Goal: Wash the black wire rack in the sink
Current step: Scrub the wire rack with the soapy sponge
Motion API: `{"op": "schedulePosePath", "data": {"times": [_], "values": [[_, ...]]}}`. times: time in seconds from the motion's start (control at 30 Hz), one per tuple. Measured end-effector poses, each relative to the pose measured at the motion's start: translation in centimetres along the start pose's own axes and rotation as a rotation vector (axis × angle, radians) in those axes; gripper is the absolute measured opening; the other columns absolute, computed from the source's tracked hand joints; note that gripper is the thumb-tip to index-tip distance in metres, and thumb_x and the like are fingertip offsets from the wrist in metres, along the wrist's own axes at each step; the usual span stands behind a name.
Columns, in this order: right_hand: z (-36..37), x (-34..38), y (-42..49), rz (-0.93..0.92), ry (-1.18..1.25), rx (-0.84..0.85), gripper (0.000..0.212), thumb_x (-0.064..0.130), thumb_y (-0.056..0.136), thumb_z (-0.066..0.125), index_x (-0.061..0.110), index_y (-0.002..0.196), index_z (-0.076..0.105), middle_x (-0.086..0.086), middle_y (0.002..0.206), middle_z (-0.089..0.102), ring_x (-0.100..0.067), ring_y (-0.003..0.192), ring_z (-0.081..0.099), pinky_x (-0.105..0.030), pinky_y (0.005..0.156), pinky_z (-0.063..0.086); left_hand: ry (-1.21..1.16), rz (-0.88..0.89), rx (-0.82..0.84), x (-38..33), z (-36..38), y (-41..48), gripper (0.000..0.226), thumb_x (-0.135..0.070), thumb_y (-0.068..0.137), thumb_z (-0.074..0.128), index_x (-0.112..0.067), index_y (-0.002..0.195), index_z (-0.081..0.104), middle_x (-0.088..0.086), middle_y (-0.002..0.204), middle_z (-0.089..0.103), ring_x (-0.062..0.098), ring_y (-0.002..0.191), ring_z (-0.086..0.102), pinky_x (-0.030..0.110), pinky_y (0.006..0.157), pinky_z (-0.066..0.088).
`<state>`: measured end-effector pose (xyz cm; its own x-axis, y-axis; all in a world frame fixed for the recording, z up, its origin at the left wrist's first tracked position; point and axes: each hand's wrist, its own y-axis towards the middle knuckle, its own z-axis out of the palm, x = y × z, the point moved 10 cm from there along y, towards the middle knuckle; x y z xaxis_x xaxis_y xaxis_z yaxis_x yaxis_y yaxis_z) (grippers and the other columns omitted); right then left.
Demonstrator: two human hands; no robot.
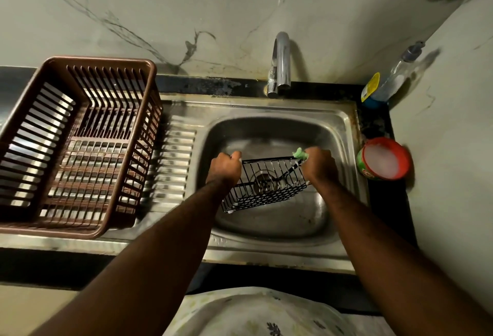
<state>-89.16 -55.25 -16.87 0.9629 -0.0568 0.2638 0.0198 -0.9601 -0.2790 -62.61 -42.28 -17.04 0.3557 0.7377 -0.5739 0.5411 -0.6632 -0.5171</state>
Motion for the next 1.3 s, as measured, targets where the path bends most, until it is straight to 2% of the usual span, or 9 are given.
{"op": "schedulePosePath", "data": {"times": [0.1, 0.27, 0.53, 0.7, 0.8, 0.93, 1.03, 1.17, 1.3], "values": [[-0.3, -0.6, 0.9, 0.043, 0.138, -0.026, 0.029, 0.005, 0.089, 0.062, 0.010, 0.116, 0.070, -0.017, 0.111, 0.071, -0.036, 0.104, 0.066, -0.031, 0.075, 0.048, -0.057, -0.008, -0.008, -0.3, -0.1, 0.0, 0.036, -0.041, 0.101, 0.042, -0.010, 0.091, 0.057, 0.016, 0.103, 0.064, 0.030, 0.090, 0.063, 0.042, 0.085, 0.053], [4.5, -3.6, -0.2, 0.321, 0.385, 0.221, 0.036, 0.022, 0.100, 0.049, -0.003, 0.122, 0.061, -0.024, 0.122, 0.065, -0.039, 0.109, 0.063, -0.037, 0.079, 0.050, 0.057, 0.028, 0.014, -0.8, 0.0, 0.8, 0.048, -0.043, 0.101, 0.037, -0.008, 0.117, 0.065, 0.016, 0.108, 0.062, 0.028, 0.089, 0.057, 0.034, 0.078, 0.042], [7.4, -4.9, -1.5, 0.537, 0.924, 0.454, 0.021, 0.023, 0.095, 0.045, 0.019, 0.104, 0.064, -0.007, 0.107, 0.072, -0.026, 0.099, 0.062, -0.036, 0.072, 0.048, -0.072, -0.044, -0.002, -0.9, -0.2, 0.6, 0.052, -0.053, 0.097, 0.037, -0.009, 0.100, 0.065, 0.016, 0.101, 0.069, 0.029, 0.088, 0.068, 0.045, 0.084, 0.059], [7.0, -4.1, -2.0, 0.518, 0.926, 0.446, 0.023, 0.031, 0.101, 0.046, 0.018, 0.102, 0.065, -0.003, 0.089, 0.067, -0.018, 0.071, 0.055, -0.028, 0.058, 0.041, -0.106, -0.112, 0.023, -0.7, -0.2, 0.9, 0.054, -0.047, 0.104, 0.036, -0.003, 0.110, 0.067, 0.023, 0.114, 0.069, 0.031, 0.094, 0.066, 0.038, 0.081, 0.051], [6.8, -4.1, -1.6, 0.504, 0.845, 0.426, 0.021, 0.033, 0.103, 0.044, 0.019, 0.101, 0.060, -0.002, 0.081, 0.061, -0.014, 0.058, 0.049, -0.024, 0.053, 0.036, -0.132, -0.217, 0.077, 0.2, 0.3, 2.0, 0.059, -0.044, 0.108, 0.033, 0.003, 0.129, 0.062, 0.026, 0.132, 0.061, 0.039, 0.121, 0.059, 0.039, 0.103, 0.046], [6.3, -5.1, -1.7, 0.529, 0.842, 0.470, 0.032, 0.042, 0.099, 0.048, 0.018, 0.095, 0.070, -0.004, 0.078, 0.063, -0.013, 0.055, 0.052, -0.022, 0.050, 0.032, -0.360, -0.358, 0.183, 1.1, 1.1, 2.3, 0.035, -0.036, 0.102, 0.043, -0.011, 0.080, 0.055, 0.011, 0.084, 0.056, 0.021, 0.069, 0.050, 0.032, 0.069, 0.044], [4.5, -5.1, -1.8, 0.498, 0.853, 0.420, 0.033, 0.041, 0.101, 0.046, 0.018, 0.089, 0.067, -0.008, 0.081, 0.068, -0.015, 0.059, 0.055, -0.024, 0.053, 0.038, -0.410, -0.436, 0.247, 0.6, 0.8, 1.8, 0.034, -0.042, 0.102, 0.044, -0.013, 0.085, 0.051, 0.005, 0.079, 0.047, 0.019, 0.072, 0.043, 0.033, 0.069, 0.037], [3.2, -5.5, -1.9, 0.463, 0.990, 0.296, 0.029, 0.040, 0.100, 0.048, 0.019, 0.109, 0.066, -0.010, 0.105, 0.068, -0.019, 0.080, 0.064, -0.028, 0.061, 0.049, -0.479, -0.524, 0.285, 1.6, 0.4, 1.8, 0.034, -0.045, 0.099, 0.045, -0.014, 0.087, 0.055, 0.003, 0.078, 0.056, 0.021, 0.084, 0.051, 0.041, 0.099, 0.044], [3.9, -5.5, -3.4, 0.515, 1.135, 0.310, 0.026, 0.043, 0.099, 0.046, 0.023, 0.108, 0.060, -0.011, 0.108, 0.064, -0.026, 0.088, 0.065, -0.038, 0.071, 0.058, -0.547, -0.535, 0.305, 2.1, 0.9, 1.4, 0.034, -0.047, 0.099, 0.044, -0.018, 0.085, 0.056, 0.000, 0.071, 0.058, 0.019, 0.069, 0.050, 0.037, 0.077, 0.041]]}}
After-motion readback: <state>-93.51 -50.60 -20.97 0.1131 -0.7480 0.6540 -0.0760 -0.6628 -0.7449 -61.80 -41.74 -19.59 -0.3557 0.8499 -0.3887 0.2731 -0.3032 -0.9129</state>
